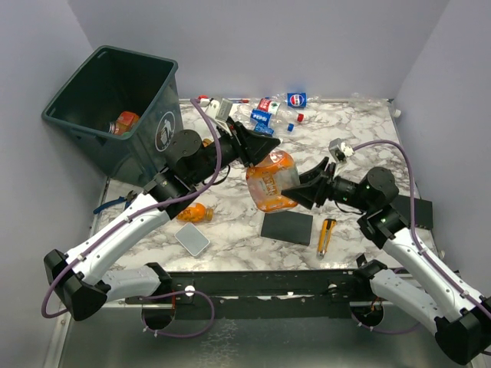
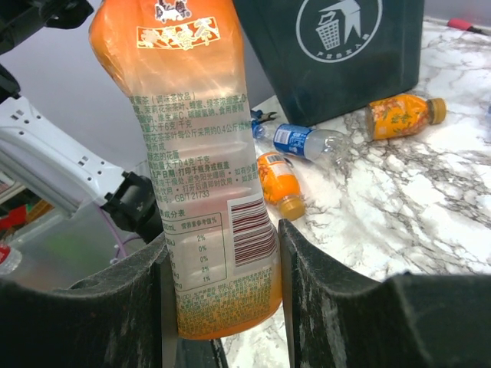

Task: Put the plastic bottles in the bin
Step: Pick up the plastic bottle at the center of the board, then place the plastic bottle in the trash bin.

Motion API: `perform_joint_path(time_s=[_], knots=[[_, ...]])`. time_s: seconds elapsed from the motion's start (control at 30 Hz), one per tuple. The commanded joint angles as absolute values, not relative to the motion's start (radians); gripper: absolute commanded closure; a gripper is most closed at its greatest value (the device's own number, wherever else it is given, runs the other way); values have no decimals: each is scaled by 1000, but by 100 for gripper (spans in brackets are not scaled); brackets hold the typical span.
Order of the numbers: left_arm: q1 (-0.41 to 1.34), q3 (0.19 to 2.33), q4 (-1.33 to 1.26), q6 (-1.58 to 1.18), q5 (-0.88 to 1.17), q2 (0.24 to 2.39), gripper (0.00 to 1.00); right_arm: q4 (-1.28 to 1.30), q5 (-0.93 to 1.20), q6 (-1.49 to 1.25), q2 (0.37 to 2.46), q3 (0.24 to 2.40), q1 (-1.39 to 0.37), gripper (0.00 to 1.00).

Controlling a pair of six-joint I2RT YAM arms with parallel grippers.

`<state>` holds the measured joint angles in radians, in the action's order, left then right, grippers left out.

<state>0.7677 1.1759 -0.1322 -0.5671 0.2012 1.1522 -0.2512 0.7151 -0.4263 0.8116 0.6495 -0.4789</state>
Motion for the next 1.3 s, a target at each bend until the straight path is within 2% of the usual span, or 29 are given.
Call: perform_joint_path(time_s=[0.0, 0.07, 0.1, 0.13, 0.3, 0.5, 0.67, 0.77, 0.87, 0.97, 1.13, 1.27], knots=[[767, 1165, -134, -558, 248, 1140, 100, -259, 690, -429, 820, 664, -487, 79], [767, 1169, -125, -539, 235, 1136, 100, -242, 693, -444, 830, 680, -488, 39], [767, 1177, -116, -526, 214, 1132, 100, -222, 693, -453, 831, 691, -488, 6], [768, 1188, -101, -508, 189, 1129, 100, -202, 692, -463, 833, 706, -486, 1], [762, 1302, 10, -384, -5, 1119, 100, -15, 659, -479, 805, 840, -488, 0], [758, 1486, 56, -175, -399, 1134, 100, 176, 482, -505, 711, 903, -486, 0], [756, 1622, -109, 127, -645, 1178, 100, 153, 292, -551, 623, 761, -486, 0], [756, 1627, -350, 411, -745, 1204, 100, 91, 268, -586, 617, 659, -487, 0], [733, 1614, -625, 755, -803, 1269, 100, 55, 283, -642, 643, 593, -486, 0], [638, 1599, -751, 938, -820, 1339, 100, 38, 317, -689, 666, 549, -487, 0], [466, 1537, -921, 943, -811, 1409, 100, 55, 372, -667, 667, 505, -486, 0], [414, 1558, -1012, 941, -782, 1473, 100, 97, 368, -653, 622, 487, -486, 0]])
